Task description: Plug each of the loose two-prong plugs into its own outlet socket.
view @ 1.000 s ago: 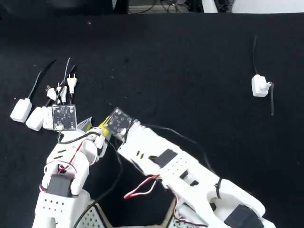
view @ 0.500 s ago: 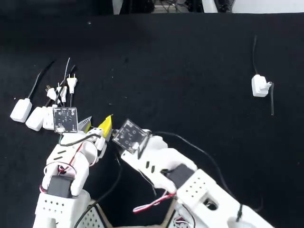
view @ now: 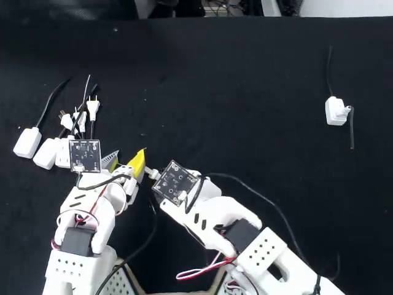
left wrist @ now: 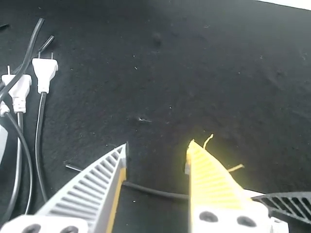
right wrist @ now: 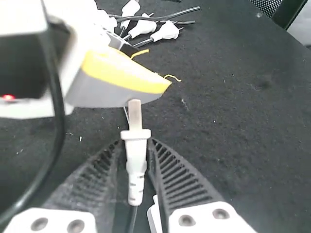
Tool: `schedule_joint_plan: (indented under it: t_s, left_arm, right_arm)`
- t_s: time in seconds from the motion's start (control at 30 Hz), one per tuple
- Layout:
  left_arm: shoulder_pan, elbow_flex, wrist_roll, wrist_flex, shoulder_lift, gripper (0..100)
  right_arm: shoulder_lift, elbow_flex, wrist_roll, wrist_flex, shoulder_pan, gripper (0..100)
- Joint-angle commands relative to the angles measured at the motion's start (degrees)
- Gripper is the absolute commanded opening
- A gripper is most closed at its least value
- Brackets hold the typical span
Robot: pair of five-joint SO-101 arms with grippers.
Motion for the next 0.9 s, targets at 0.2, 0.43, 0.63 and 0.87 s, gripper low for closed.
schedule_joint_plan:
  t_s: [0.2, 0.43, 0.63, 0.87]
  left_arm:
    - [0.04, -1.71, -0.35, 0.00, -0.35, 20]
    - [0.57, -4.53, -0.26, 0.44, -0.35, 20]
    - [0.75, -4.53, -0.44, 0.44, -0.35, 20]
    - [3.74, -4.88, -0.70, 0.44, -0.35, 20]
  right_arm:
    - [-2.15, -0.31, -0.18, 0.26, 2.90, 1.1]
    - [-2.15, 1.54, -0.18, 0.00, 2.90, 1.1]
    - [-2.15, 1.45, -0.18, 0.26, 2.81, 1.1]
    - [-2.15, 1.63, -0.18, 0.88, -0.62, 1.1]
